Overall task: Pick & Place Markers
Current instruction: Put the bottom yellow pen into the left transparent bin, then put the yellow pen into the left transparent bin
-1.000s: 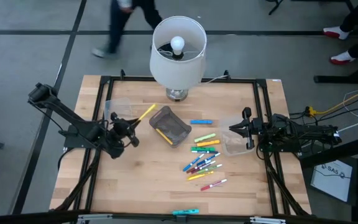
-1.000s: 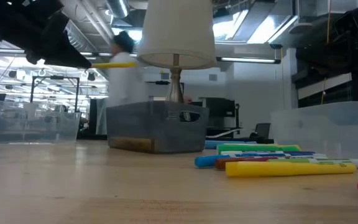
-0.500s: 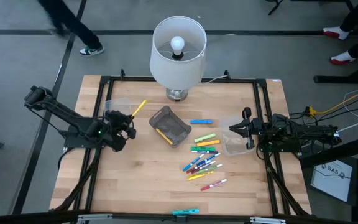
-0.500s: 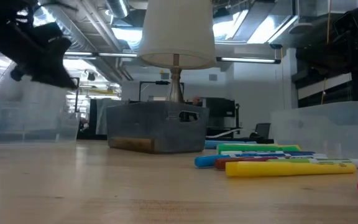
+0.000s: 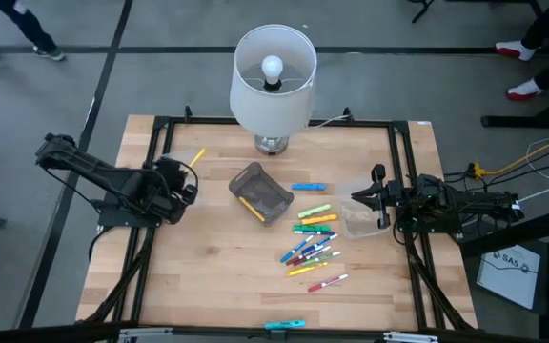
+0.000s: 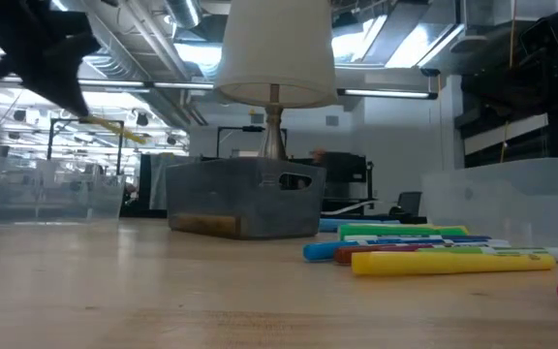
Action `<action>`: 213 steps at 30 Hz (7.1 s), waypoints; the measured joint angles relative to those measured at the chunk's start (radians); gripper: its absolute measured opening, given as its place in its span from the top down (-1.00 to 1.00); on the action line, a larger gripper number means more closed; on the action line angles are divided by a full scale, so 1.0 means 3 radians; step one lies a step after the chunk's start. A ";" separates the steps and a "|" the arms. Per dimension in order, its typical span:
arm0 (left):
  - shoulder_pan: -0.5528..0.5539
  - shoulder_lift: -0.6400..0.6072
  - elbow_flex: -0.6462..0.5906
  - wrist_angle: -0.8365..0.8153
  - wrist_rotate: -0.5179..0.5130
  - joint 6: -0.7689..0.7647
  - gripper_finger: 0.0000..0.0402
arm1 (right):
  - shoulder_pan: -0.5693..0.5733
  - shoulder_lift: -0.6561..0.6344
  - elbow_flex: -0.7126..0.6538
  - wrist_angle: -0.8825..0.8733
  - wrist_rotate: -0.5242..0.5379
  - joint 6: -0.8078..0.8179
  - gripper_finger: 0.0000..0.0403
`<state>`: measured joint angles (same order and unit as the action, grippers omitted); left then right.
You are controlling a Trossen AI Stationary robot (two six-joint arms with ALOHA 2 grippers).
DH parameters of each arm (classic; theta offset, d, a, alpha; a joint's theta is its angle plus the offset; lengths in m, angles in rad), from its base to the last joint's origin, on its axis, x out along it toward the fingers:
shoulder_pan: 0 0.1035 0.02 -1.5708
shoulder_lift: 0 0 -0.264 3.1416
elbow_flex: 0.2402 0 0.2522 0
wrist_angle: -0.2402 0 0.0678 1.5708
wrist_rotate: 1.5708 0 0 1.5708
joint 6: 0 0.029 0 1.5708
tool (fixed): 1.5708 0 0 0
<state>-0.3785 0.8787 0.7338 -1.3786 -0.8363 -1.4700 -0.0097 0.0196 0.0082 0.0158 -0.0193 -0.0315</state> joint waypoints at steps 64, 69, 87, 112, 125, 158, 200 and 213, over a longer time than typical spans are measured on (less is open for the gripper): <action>0.0002 -0.0015 0.0817 0.0226 0.1138 0.1546 0.57 | -0.0001 -0.0001 0.0000 0.0000 0.0000 0.0000 0.83; -0.0011 0.0107 0.0817 0.1205 0.1384 0.2180 0.57 | 0.0000 0.0000 0.0001 0.0000 0.0000 0.0000 0.83; -0.0543 0.1220 0.0817 0.3617 0.1911 0.3959 0.57 | 0.0000 -0.0001 0.0001 0.0000 0.0000 0.0000 0.83; -0.0581 0.3055 0.0816 0.6135 0.2074 0.5146 0.56 | -0.0001 -0.0001 0.0000 0.0000 0.0000 0.0000 0.83; -0.0492 0.3590 0.0875 0.6715 0.1630 0.5103 0.54 | -0.0001 -0.0001 0.0000 0.0000 0.0001 0.0000 0.83; -0.0206 0.4447 0.1560 0.6005 0.1632 0.4215 0.43 | -0.0001 -0.0001 0.0001 0.0001 0.0000 0.0000 0.83; -0.0237 0.4036 0.1541 0.5522 0.1126 0.4429 0.84 | -0.0001 -0.0001 0.0000 0.0001 0.0000 0.0000 0.83; -0.0387 0.3743 0.1551 0.5324 0.0745 0.4547 0.84 | -0.0001 0.0000 0.0000 0.0000 0.0001 0.0000 0.83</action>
<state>-0.4945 2.0016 1.1992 0.2185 -0.6128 -0.1058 -0.0100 0.0196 0.0082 0.0158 -0.0190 -0.0315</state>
